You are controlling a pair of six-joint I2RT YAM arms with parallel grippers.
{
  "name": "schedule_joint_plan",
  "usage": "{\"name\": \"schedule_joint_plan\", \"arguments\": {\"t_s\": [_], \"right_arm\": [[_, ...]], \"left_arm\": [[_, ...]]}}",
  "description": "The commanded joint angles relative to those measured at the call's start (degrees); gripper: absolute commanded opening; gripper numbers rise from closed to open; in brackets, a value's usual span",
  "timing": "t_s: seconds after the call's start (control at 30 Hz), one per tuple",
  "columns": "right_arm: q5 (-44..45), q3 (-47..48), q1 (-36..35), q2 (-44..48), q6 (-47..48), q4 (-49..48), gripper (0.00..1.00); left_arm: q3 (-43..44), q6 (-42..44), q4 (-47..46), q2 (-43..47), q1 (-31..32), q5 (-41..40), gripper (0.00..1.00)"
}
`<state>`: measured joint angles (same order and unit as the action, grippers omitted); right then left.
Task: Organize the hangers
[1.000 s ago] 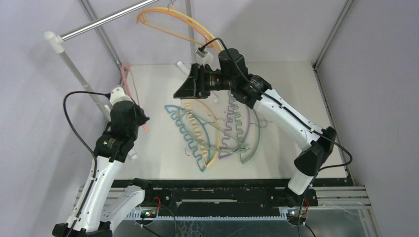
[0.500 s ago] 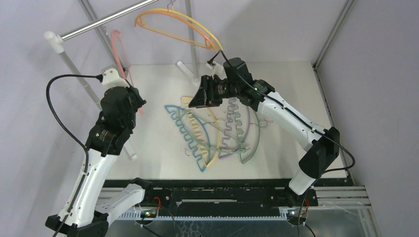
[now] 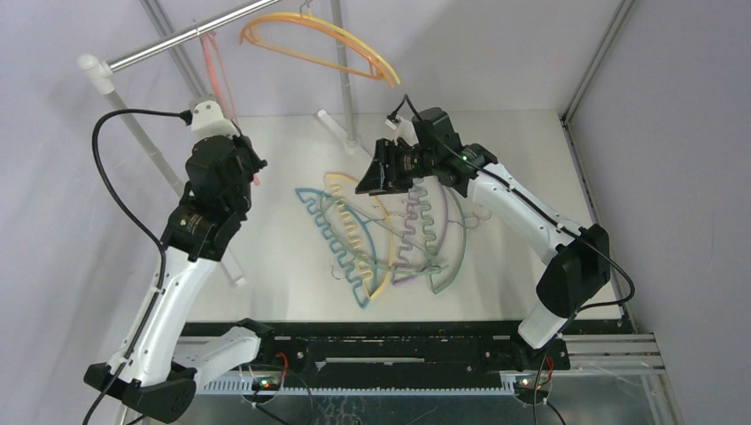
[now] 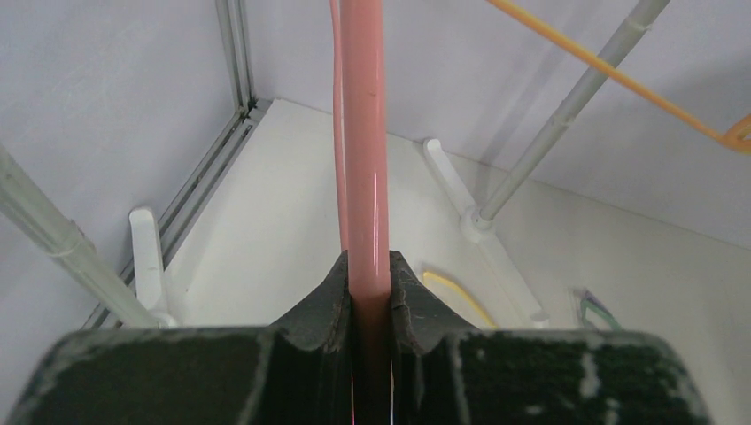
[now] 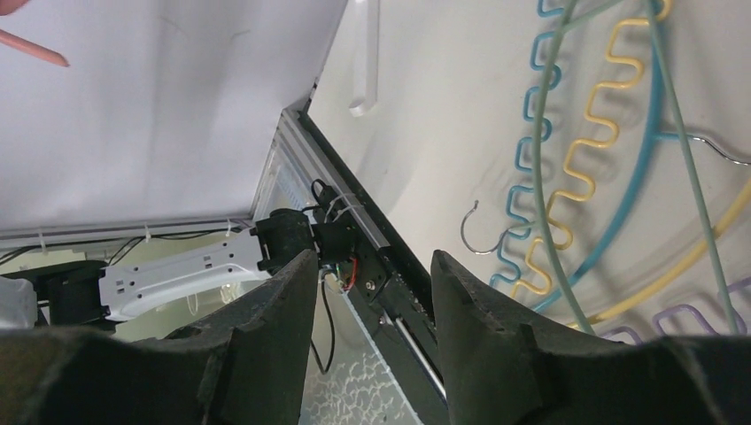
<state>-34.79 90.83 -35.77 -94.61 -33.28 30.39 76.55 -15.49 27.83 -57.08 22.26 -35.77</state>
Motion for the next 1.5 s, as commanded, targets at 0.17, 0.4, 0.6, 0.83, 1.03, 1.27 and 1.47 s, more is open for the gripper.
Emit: {"name": "schedule_joint_plan", "arguments": {"t_s": [0.17, 0.4, 0.6, 0.83, 1.03, 1.27, 1.47], "right_arm": [[-1.03, -2.91, 2.81, 3.32, 1.21, -2.2, 0.57], [-2.39, -5.35, 5.54, 4.83, 1.46, -1.8, 0.57], [-3.33, -8.87, 9.31, 7.24, 1.64, -1.91, 0.57], [-4.86, -11.87, 12.9, 7.94, 0.81, -3.65, 0.57], [-5.78, -12.11, 14.12, 6.82, 0.48, -4.11, 0.57], [-6.88, -12.21, 14.32, 5.51, -0.5, -5.05, 0.56], [-6.3, -12.15, 14.31, 4.67, -0.4, -4.77, 0.57]], "left_arm": [[6.2, 1.77, -7.76, -4.73, 1.36, -0.64, 0.0], [20.12, -0.66, -1.54, -18.18, 0.69, 3.22, 0.0], [30.89, -3.02, 4.26, -28.48, 0.67, 5.98, 0.0], [38.36, -3.26, 8.25, -35.94, 1.34, 6.88, 0.01], [39.44, -3.4, 9.28, -38.59, 2.61, 6.53, 0.04], [39.38, -3.65, 10.04, -39.59, 3.13, 6.23, 0.1], [41.06, -2.09, 8.66, -40.57, 3.38, 9.69, 0.37]]}}
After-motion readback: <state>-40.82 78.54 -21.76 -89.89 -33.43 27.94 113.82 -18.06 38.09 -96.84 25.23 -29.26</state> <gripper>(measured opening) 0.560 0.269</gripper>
